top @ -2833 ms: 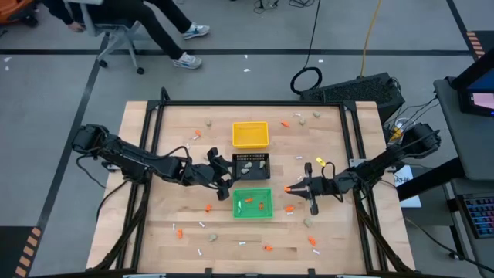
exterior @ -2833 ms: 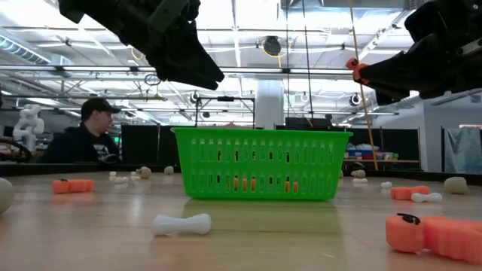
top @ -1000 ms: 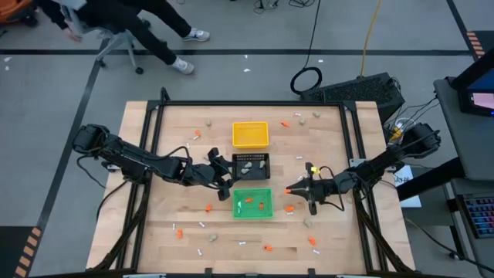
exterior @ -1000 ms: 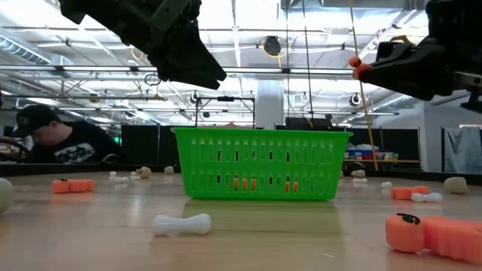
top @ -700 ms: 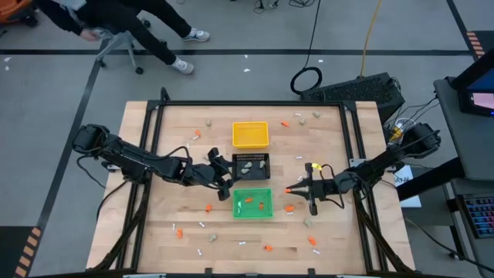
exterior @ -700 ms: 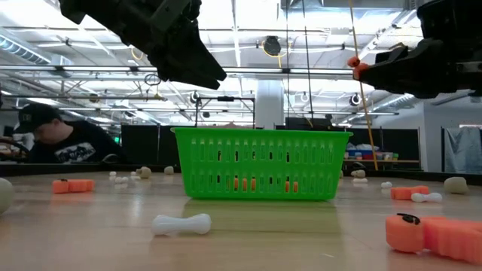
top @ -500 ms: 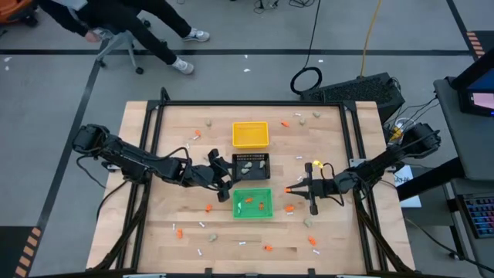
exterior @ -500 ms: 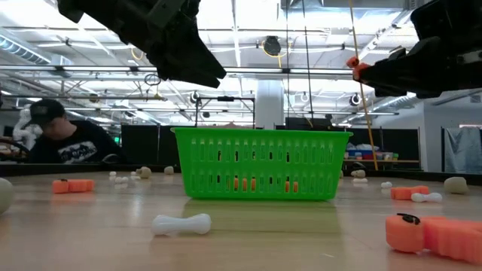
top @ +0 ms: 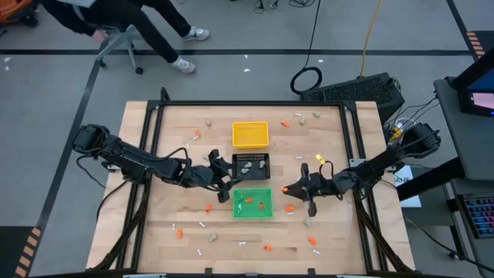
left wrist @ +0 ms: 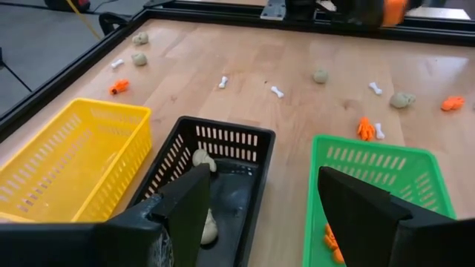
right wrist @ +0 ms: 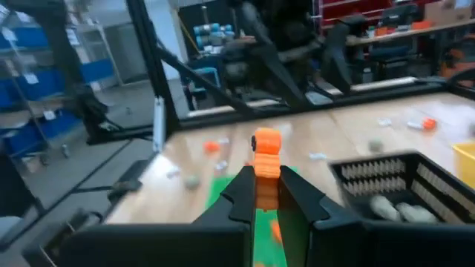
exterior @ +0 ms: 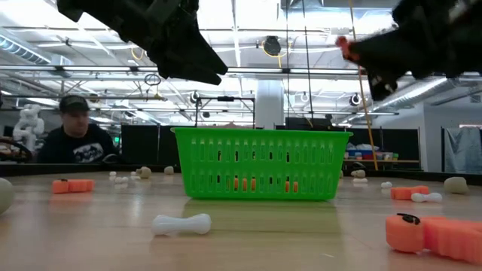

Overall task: Sort Halloween decoration
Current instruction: Put the orange skeleton toy into the green basket

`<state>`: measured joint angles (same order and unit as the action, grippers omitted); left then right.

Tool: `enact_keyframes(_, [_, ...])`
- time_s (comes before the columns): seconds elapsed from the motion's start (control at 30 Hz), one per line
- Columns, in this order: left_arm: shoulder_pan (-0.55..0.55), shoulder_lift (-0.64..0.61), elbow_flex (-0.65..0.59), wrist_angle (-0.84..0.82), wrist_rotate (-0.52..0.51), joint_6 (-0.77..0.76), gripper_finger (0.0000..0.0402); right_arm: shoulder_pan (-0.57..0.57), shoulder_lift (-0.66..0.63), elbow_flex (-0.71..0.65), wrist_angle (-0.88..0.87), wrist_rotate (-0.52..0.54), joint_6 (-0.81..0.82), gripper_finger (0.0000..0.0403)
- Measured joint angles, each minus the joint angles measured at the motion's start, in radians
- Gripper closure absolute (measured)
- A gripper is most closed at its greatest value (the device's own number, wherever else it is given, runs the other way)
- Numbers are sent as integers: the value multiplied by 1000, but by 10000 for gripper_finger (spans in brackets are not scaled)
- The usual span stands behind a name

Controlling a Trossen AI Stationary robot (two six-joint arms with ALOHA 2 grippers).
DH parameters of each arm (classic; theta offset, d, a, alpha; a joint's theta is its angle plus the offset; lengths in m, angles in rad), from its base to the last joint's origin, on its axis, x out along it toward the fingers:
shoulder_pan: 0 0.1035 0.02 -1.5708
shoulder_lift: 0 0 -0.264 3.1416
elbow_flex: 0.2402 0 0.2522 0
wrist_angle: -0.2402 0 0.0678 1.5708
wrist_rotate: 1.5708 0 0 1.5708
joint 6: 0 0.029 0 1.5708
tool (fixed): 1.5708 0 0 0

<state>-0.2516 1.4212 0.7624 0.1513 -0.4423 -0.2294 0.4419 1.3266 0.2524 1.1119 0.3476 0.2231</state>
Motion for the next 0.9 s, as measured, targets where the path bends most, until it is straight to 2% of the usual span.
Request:
enact_keyframes(0.1, [0, 0, 0, 0, 0, 0, 153, 0, 0, 99, -114, -13, -3, 385])
enact_keyframes(0.37, [-12, 0, 0, -2, 0, 1, 153, -7, 28, 388, -671, 17, 88, 385])
enact_keyframes(0.73, [-19, 0, 0, -10, 0, 7, 153, -27, 153, 655, -1065, -17, 258, 385])
enact_keyframes(0.9, [-19, 0, 0, -75, 3, 4, 153, -44, 218, 773, -1278, -39, 302, 385])
